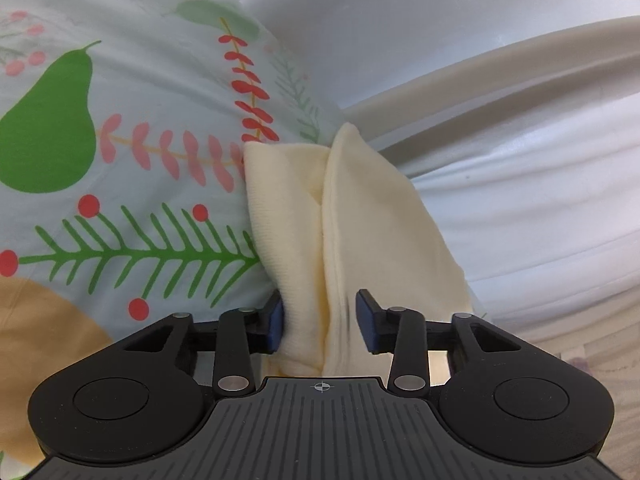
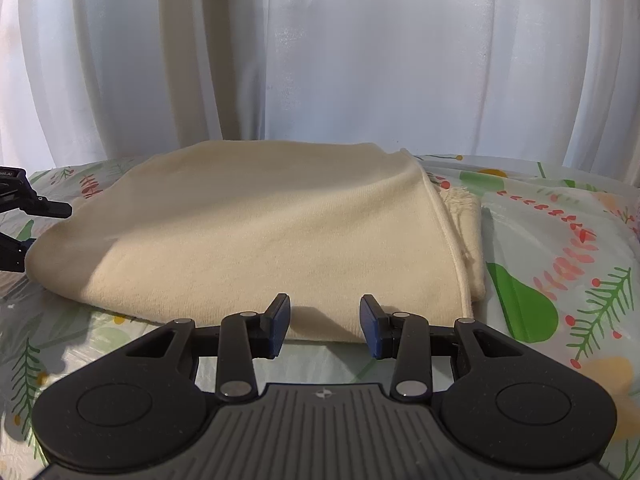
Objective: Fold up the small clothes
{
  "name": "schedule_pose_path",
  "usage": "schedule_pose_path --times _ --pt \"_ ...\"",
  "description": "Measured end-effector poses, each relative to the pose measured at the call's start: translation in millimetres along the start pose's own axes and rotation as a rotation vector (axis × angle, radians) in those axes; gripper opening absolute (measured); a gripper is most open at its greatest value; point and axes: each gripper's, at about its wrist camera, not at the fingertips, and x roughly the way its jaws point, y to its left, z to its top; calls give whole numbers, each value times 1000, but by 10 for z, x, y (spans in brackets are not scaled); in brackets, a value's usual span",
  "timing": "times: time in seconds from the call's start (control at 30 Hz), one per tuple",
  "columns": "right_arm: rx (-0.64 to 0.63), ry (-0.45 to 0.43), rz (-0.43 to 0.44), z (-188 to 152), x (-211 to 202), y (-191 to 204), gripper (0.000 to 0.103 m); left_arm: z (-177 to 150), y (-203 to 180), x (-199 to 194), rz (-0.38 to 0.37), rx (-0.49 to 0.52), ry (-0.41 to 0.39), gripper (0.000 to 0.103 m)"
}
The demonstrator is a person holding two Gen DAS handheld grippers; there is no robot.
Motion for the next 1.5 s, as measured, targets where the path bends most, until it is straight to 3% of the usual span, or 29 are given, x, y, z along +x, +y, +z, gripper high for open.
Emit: schedule_pose_path --times 0.1,0.27,0.43,0.53,0.63,0.8,1.0,1.13,1.23,1.3,1.4,1.5 --pt "-4 -5 -3 -6 -15 15 38 19 -14 -11 2 10 -8 18" --pt "46 -19 -15 15 -51 -36 38 -1 -226 -82 -17 79 -42 16" --pt "133 -30 -45 60 -34 -178 38 -121 -879 -95 -34 290 -70 16" --pt "183 -30 -36 63 -23 -242 38 -297 -1303 95 -49 425 -42 16" --pt "216 -21 -11 69 -9 -264 38 -556 -1583 407 -19 529 3 16" --pt "201 -22 0 54 -11 -265 38 -920 -1707 803 44 640 52 13" --pt "220 -2 17 44 31 -297 38 -989 -1658 820 20 673 90 25" --pt "225 -8 50 90 47 -298 38 -886 -1651 454 -39 592 51 25" --pt "212 -14 84 183 85 -310 38 -765 -1512 285 34 540 -22 25" --pt "211 -23 107 261 116 -301 38 -695 -1404 306 100 525 -26 25" --pt "231 -26 166 390 194 -275 38 -680 -1303 412 87 486 12 25" --pt "262 5 252 526 341 -218 38 -782 -1338 514 106 553 -4 26"
